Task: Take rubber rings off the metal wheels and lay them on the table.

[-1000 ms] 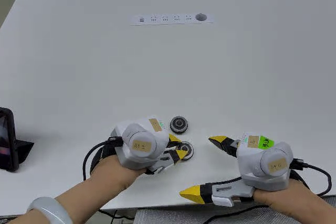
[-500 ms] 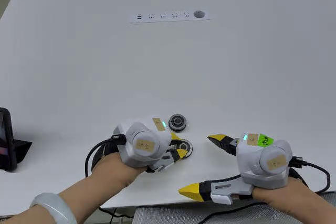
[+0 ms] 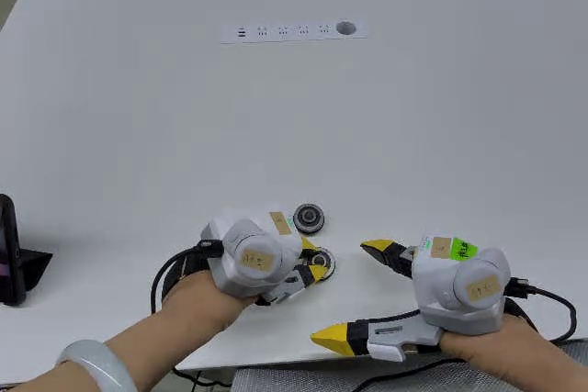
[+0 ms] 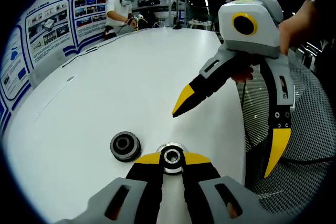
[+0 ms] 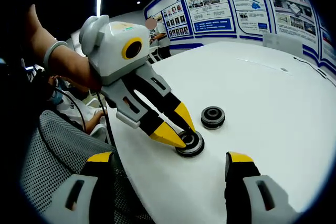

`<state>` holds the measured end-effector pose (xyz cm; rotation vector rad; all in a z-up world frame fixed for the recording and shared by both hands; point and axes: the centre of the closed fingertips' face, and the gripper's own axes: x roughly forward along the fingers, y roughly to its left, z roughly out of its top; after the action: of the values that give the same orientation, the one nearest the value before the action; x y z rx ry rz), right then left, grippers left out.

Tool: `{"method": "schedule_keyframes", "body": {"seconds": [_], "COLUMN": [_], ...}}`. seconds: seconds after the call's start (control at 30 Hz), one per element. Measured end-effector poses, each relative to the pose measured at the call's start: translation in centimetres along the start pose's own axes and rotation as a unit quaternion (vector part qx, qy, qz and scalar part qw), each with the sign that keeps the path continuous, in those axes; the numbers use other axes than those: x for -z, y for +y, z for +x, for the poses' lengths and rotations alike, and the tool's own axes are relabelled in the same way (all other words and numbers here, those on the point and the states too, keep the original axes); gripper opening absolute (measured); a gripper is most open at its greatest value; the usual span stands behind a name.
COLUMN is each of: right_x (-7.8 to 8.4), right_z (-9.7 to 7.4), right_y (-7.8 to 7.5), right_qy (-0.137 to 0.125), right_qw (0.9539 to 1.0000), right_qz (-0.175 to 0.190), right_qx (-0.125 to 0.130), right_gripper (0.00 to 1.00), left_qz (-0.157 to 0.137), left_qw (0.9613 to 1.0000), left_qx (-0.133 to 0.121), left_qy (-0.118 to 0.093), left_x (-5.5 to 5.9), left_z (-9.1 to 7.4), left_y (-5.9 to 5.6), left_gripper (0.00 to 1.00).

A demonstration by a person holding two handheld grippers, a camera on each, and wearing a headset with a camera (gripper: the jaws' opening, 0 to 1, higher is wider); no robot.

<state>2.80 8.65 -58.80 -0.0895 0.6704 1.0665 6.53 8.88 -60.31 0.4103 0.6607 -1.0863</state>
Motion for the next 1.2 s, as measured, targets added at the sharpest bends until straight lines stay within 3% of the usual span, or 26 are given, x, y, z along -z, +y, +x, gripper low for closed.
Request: {"method": "schedule_keyframes", "body": {"seconds": [0.63,0.93,1.2], "right_x": [-0.7,-1.0,-0.8], "right_z": [-0.4,-0.5,-0.6], "right_y": [-0.8,-1.5,-2.2], "right_qy": [-0.021,-0.041,-0.040], "right_qw": [0.9944,0.9853,0.9767], "right_qz": [0.104,0.166,0.211], "right_qx": [0.000,0.003,0.008], "right_gripper": [0.68,0.59,0.51], "left_qz": [-0.002,-0.002,0.000], "left_qw": [1.0000,1.0000,1.0000], "left_qx": [-0.001,0.001,0.001], "left_qy": [-0.006,-0.006,-0.006], "left_x": [0.0,0.0,0.0], "left_z": [-0.1,-0.1,-0.1], "left_y": [0.0,0.0,0.0], "left_gripper": [0.13,0.13,0.13]}}
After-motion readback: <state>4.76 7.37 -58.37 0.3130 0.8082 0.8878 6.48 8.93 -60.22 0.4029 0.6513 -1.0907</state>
